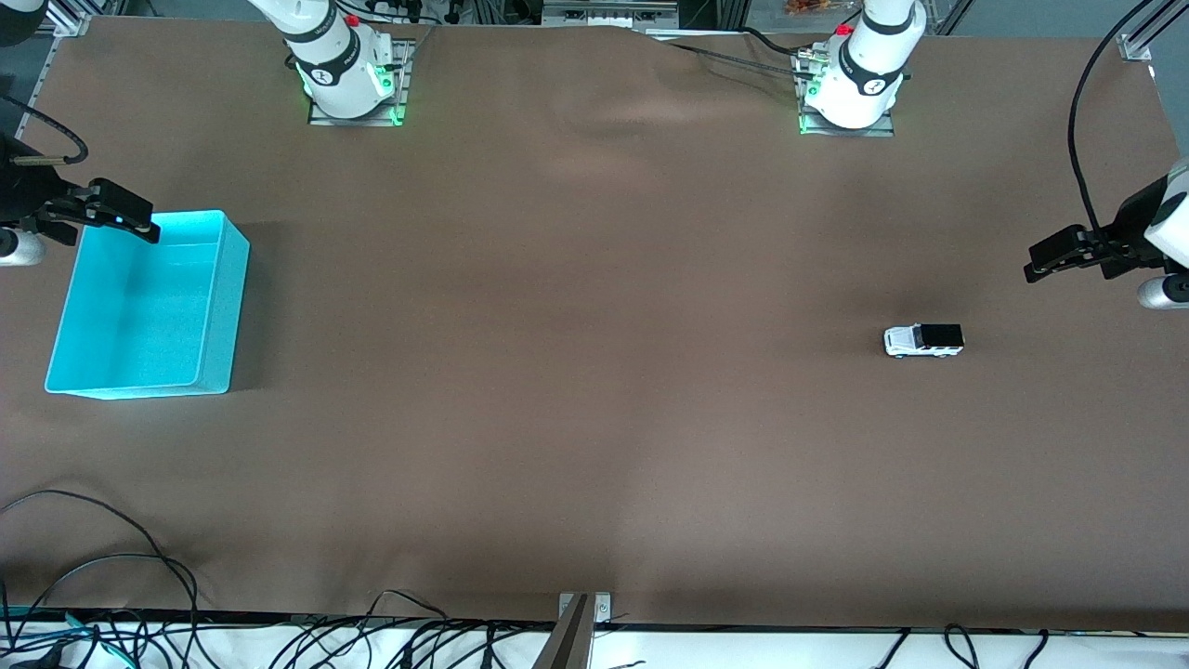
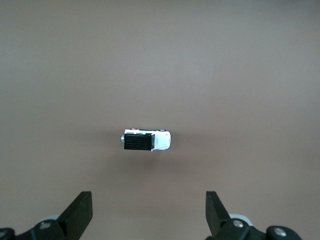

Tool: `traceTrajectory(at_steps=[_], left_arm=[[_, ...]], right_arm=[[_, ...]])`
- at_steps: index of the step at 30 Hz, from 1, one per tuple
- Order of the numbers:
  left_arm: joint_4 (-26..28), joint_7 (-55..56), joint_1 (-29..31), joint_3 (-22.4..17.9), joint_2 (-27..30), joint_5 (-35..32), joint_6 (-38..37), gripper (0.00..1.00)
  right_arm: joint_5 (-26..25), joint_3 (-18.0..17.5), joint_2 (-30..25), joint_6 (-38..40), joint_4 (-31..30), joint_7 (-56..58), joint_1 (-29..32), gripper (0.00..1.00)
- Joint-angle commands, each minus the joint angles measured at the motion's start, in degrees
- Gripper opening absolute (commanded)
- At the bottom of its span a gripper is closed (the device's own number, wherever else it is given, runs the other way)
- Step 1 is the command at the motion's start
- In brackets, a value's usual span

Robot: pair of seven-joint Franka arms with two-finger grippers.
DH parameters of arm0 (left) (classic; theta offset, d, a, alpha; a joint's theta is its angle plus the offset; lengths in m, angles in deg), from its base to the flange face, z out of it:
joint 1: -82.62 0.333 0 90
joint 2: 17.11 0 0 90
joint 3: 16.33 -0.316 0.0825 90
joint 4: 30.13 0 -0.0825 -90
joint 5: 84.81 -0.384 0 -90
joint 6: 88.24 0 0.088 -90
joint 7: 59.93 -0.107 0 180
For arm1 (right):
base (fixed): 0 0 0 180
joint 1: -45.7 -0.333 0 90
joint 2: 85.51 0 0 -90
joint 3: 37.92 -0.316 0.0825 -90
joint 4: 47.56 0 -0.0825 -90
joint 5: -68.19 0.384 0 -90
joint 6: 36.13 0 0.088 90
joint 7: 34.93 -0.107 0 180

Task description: Wind and store white jeep toy

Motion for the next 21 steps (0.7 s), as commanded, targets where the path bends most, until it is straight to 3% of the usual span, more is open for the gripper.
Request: traceTrajectory(at_steps=[1,21], left_arm=[[0.37,-2.84,0.07,-0.25,0.43,1.15,0.01,1.0],[0.37,-1.96,0.25,-0.43,-0.53,2.56,0.01,1.0]], right_arm=[[-0.23,-0.25,-0.15,0.02,0.25,0.27,0.4,1.0],[-0.23,-0.25,0.11,0.02,0.69,0.18,0.4,1.0]])
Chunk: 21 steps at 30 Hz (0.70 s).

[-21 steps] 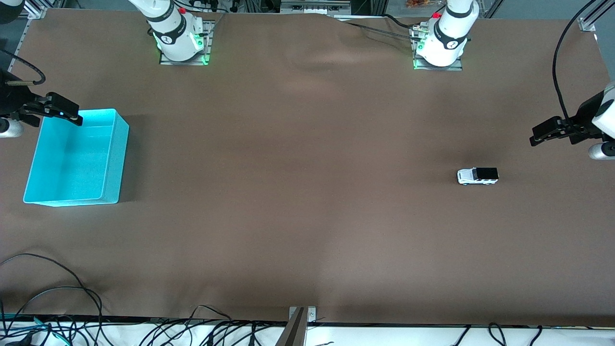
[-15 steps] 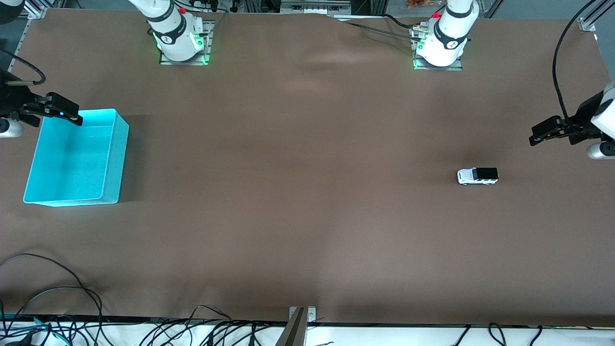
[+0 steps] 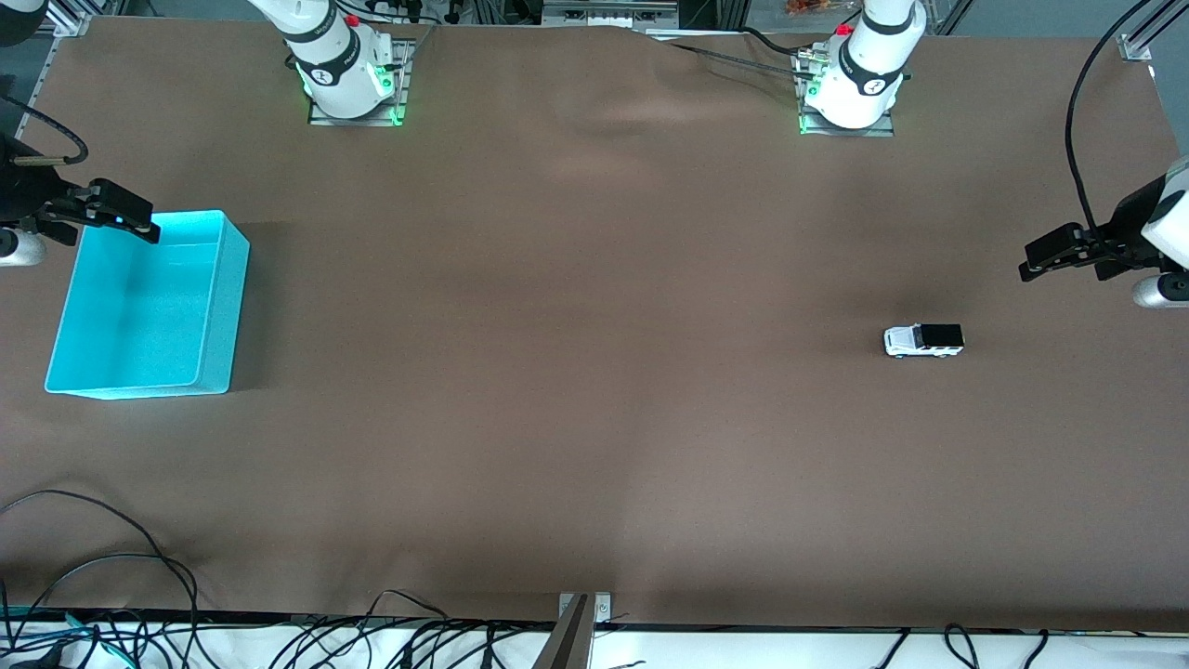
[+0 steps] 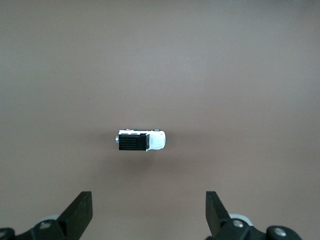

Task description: Wind and store white jeep toy

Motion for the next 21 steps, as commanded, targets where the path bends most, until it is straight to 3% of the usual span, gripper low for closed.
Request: traceTrajectory(at_steps=[1,9,21], left_arm=[[0.21,-0.72,0.5,-0.41,-0.86,1.28,0.01,1.0],[0.12,2.43,2.43,-0.41,-3.68,1.19,0.01,1.0],[0.47,34.41,2.52,-0.24,-8.42,0.67,0.28,1.0]], right_arm=[[-0.23,-0.25,0.11,0.04,0.69,0.19,0.4,1.0],[-0.14,-0.34,0.11,0.04,0.69,0.19,0.4,1.0],[-0.14,-0.34,0.11,0.04,0.69,0.28,0.31,1.0]])
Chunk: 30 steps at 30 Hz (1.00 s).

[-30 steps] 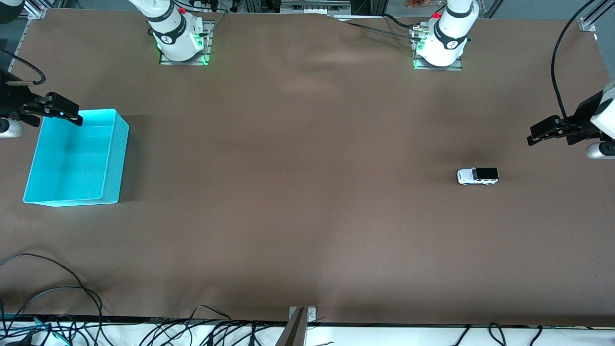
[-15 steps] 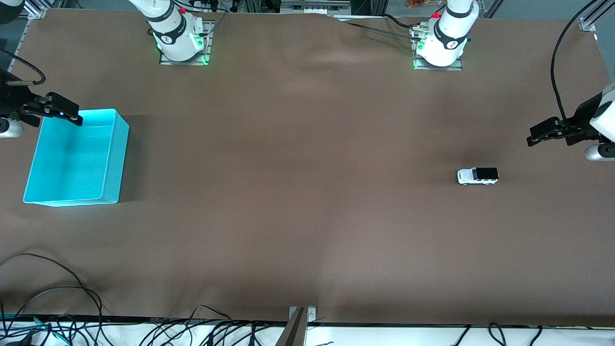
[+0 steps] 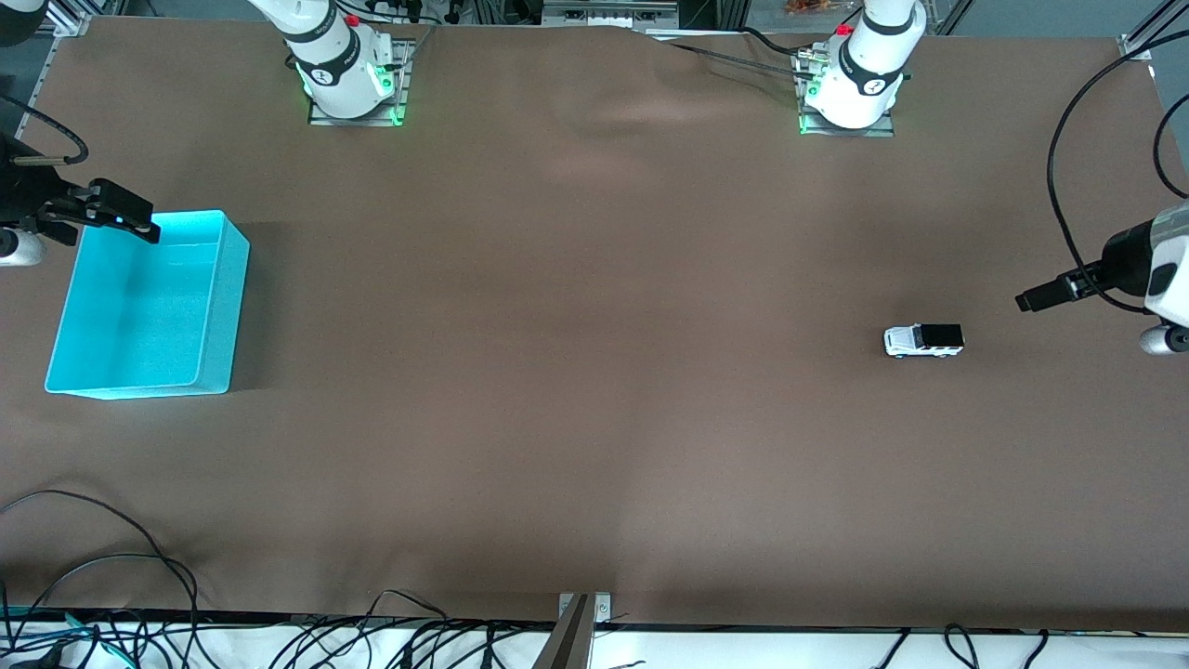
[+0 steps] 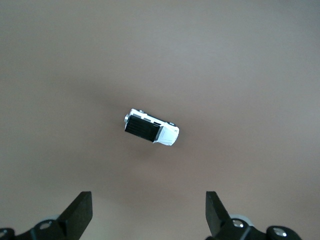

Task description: Wind and store white jeep toy

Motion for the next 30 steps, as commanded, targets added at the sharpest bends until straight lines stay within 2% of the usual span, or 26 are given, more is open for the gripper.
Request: traceTrajectory(at_steps=[1,7,17,30], left_arm=[[-0.08,14.92,-0.11,0.18,-2.43,0.57,0.34,1.0],[0.28,23.01,0.06,0.18,-3.84,0.57,0.51,1.0],[1.24,44.28,0.06,0.09,-7.71,0.49,4.81,1.0],[15.21,65.12,0.15,0.18,-7.27,-3.29,22.29,1.0]], right_arm=[[-0.14,-0.32,0.11,0.04,0.69,0.28,0.31,1.0],[-0.14,-0.32,0.11,0.04,0.69,0.28,0.31,1.0],[-0.14,-0.32,0.02,0.04,0.69,0.28,0.31,1.0],[-0.14,-0.5,0.02,0.22,0.86,0.28,0.22,1.0]])
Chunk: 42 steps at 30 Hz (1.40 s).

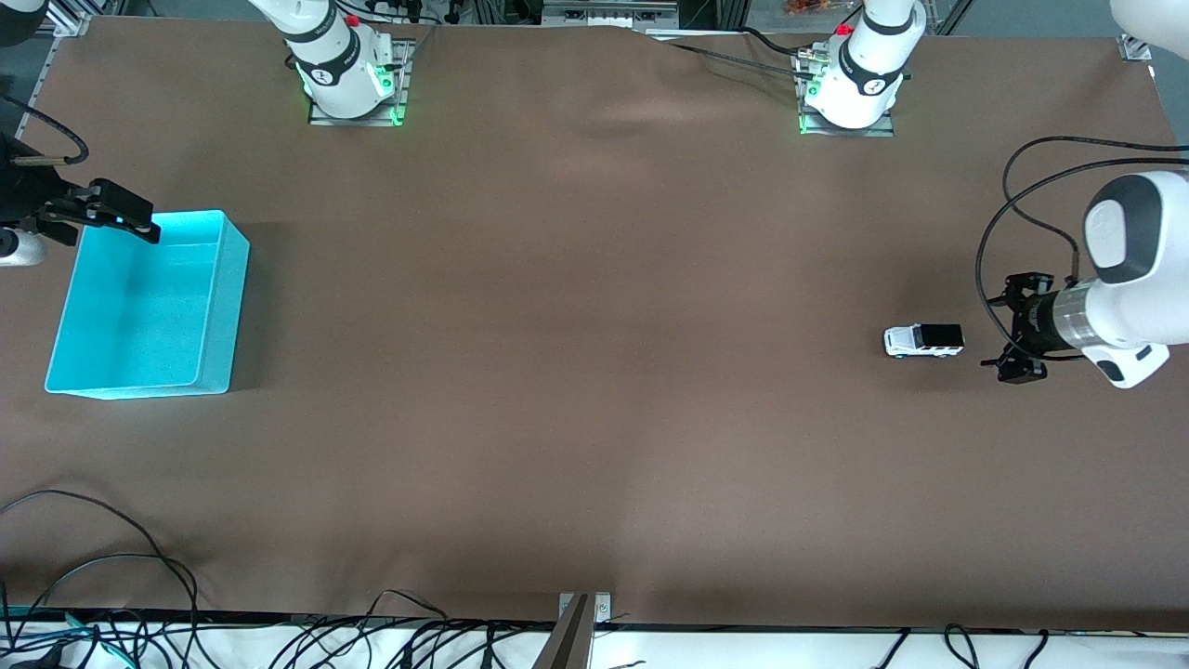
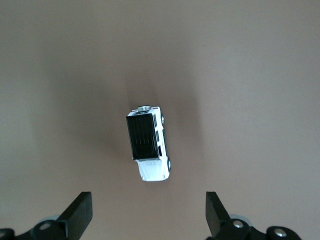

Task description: Wind and store white jeep toy

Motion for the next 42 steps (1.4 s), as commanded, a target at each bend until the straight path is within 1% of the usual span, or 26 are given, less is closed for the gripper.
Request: traceTrajectory(at_steps=[1,5,19,22,28,34,37,40,41,42], left_arm=[[6.57,8.13,0.24,0.13,1.31,-1.8,7.56,1.0],[10.52,9.72,0.5,0.04,1.39,-1.8,12.57,1.0],[23.45,9.55,2.08,0.04,1.13,-1.89,30.5,1.0],[24.5,9.28,2.08,0.04,0.34,-1.89,33.23,1.0],[24.86,8.93,2.08,0.04,-0.98,-1.89,34.99,0.98],[25.47,8.93,2.08,0.13,-2.21,-3.56,36.75,0.95],[25.47,8.93,2.08,0.13,-2.21,-3.56,36.75,0.89],[25.47,8.93,2.08,0.13,-2.21,-3.56,36.84,0.79],[25.47,8.93,2.08,0.13,-2.21,-3.56,36.75,0.74],[25.39,8.93,2.08,0.13,-2.21,-3.56,36.75,0.65]], right_arm=[[-0.14,-0.56,0.01,0.31,0.86,0.37,0.22,1.0],[-0.14,-0.56,-0.07,0.22,0.86,0.46,0.14,1.0],[-0.14,-0.48,0.01,0.4,1.57,0.46,0.14,1.0],[-0.14,-0.48,0.01,0.4,1.57,0.46,0.05,1.0],[0.03,-0.56,0.01,0.4,1.57,0.46,0.05,1.0],[2.4,-0.3,0.01,0.49,1.57,0.37,0.14,1.0],[2.58,-0.39,0.01,0.05,1.57,0.28,0.14,1.0],[2.58,-0.56,0.01,0.22,1.65,0.28,0.05,1.0],[2.58,-0.56,-0.07,0.31,1.65,0.28,0.05,1.0],[2.49,-0.56,-0.16,0.49,1.65,0.28,0.05,1.0]])
